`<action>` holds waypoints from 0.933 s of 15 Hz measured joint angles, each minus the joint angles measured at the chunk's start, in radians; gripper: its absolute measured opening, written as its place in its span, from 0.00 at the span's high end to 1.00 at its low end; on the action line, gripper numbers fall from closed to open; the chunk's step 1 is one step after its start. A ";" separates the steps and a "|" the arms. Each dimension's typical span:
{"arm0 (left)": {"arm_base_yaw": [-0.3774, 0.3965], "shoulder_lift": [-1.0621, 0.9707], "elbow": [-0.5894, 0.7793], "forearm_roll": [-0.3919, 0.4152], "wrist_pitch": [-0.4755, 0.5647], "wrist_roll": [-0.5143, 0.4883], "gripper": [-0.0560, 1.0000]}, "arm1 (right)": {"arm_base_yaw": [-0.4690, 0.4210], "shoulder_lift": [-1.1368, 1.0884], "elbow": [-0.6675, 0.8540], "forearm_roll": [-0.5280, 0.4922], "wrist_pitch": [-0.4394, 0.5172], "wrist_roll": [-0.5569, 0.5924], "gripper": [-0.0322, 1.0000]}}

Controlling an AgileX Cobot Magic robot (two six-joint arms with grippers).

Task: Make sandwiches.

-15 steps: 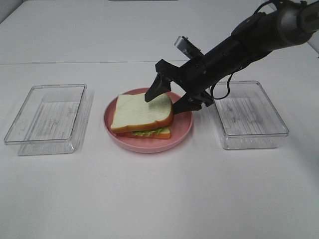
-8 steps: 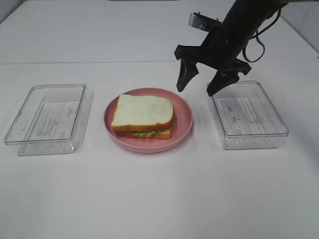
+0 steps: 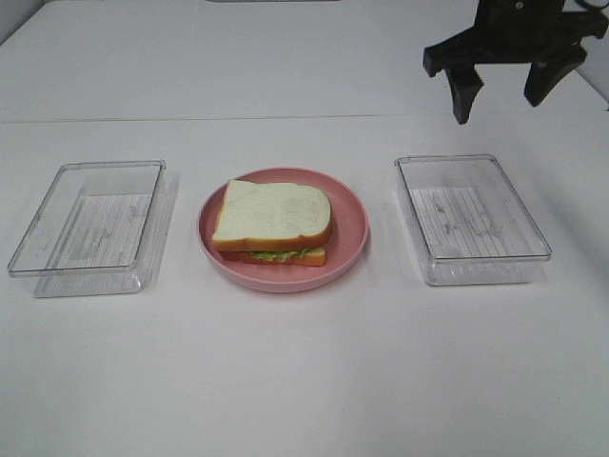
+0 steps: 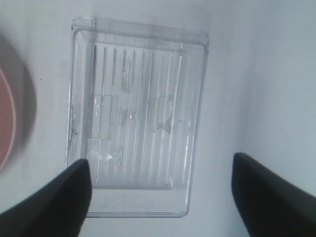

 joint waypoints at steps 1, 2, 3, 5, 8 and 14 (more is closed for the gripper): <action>0.000 0.000 0.000 0.000 0.000 0.000 0.01 | 0.000 -0.046 0.000 -0.015 0.000 0.000 0.22; 0.000 0.000 0.000 0.000 0.000 0.000 0.01 | 0.000 -0.098 0.000 -0.021 0.001 0.000 0.21; 0.000 0.000 0.000 0.000 0.000 0.000 0.01 | 0.000 -0.151 0.000 -0.022 0.002 0.000 0.17; 0.000 0.000 0.000 0.000 0.000 0.000 0.01 | 0.000 -0.242 0.000 -0.024 0.002 -0.001 0.07; 0.000 0.000 0.000 0.000 0.000 0.000 0.01 | 0.000 -0.430 0.031 -0.018 0.004 -0.001 0.03; 0.000 0.000 0.000 0.000 0.000 0.000 0.01 | 0.000 -0.944 0.414 0.027 0.005 -0.004 0.03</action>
